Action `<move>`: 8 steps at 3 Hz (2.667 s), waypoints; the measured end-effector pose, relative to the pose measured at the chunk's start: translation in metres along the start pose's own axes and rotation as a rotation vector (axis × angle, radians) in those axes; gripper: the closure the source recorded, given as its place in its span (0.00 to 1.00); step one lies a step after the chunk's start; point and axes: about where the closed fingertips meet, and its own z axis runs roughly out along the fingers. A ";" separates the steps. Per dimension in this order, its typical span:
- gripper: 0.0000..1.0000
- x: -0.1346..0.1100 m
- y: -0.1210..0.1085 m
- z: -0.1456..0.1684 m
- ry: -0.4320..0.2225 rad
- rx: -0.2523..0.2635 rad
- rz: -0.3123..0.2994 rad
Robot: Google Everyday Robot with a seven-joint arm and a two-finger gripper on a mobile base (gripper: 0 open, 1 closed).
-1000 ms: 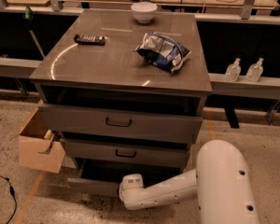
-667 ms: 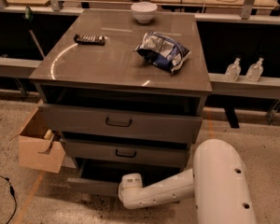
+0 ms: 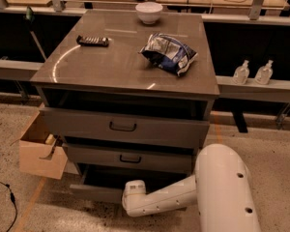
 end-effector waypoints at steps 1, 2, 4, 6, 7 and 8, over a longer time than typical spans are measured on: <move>0.36 0.001 0.002 0.006 0.009 -0.002 0.000; 0.28 0.001 0.003 0.012 0.014 -0.004 -0.001; 0.44 0.005 0.003 0.021 0.027 0.003 0.004; 0.41 0.005 0.001 0.027 0.034 0.016 0.005; 0.17 0.003 -0.002 0.030 0.038 0.029 0.004; 0.00 0.002 -0.008 0.030 0.045 0.042 0.007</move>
Offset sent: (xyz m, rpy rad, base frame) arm 0.0034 0.0031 -0.0170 -0.0180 0.0046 -0.0027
